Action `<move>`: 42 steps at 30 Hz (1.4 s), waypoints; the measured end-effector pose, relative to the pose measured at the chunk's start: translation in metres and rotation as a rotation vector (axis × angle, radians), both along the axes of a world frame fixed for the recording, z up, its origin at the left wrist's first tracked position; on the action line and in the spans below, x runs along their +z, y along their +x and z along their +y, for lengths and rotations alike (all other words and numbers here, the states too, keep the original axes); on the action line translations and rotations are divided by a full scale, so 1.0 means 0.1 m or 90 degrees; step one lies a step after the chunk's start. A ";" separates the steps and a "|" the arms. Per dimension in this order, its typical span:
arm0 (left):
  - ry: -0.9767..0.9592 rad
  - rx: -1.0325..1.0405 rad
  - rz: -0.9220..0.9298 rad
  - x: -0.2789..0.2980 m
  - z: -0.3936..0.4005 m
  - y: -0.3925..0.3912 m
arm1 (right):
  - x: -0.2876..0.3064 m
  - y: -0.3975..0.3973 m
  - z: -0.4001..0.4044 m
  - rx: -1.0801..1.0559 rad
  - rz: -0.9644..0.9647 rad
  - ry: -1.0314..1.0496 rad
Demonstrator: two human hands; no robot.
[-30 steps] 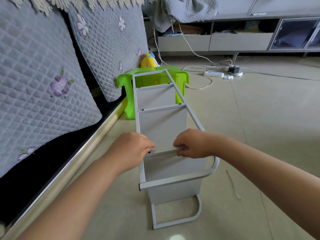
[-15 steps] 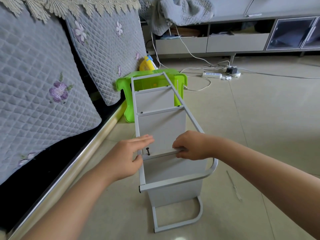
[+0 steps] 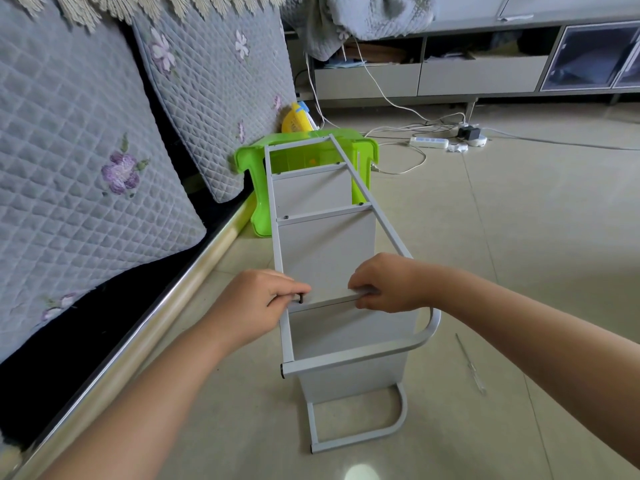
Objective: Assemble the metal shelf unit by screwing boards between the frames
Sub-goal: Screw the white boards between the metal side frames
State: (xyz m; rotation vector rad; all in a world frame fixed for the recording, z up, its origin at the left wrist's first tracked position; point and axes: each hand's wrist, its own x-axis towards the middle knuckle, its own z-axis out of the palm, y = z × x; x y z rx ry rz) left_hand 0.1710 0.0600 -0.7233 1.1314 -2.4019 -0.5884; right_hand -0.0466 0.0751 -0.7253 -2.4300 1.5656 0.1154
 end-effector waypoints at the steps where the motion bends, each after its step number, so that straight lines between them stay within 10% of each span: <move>1: 0.007 -0.004 -0.012 0.01 0.01 0.01 | 0.00 0.00 0.00 -0.003 0.002 0.005; 10: -0.138 -0.027 -0.048 0.05 0.09 -0.18 | 0.21 -0.29 0.05 -0.128 -0.180 0.019; 15: -0.180 -0.120 -0.153 0.01 0.23 -0.83 | 0.05 -0.90 -0.01 -0.412 -0.391 -0.216; 26: -0.087 -0.144 -0.321 -0.22 0.09 -1.46 | -2.13 -1.37 0.69 -0.629 0.040 0.279; 42: -0.062 -0.133 -0.297 -0.18 0.14 -1.39 | -2.43 -1.05 0.83 -0.701 0.007 0.240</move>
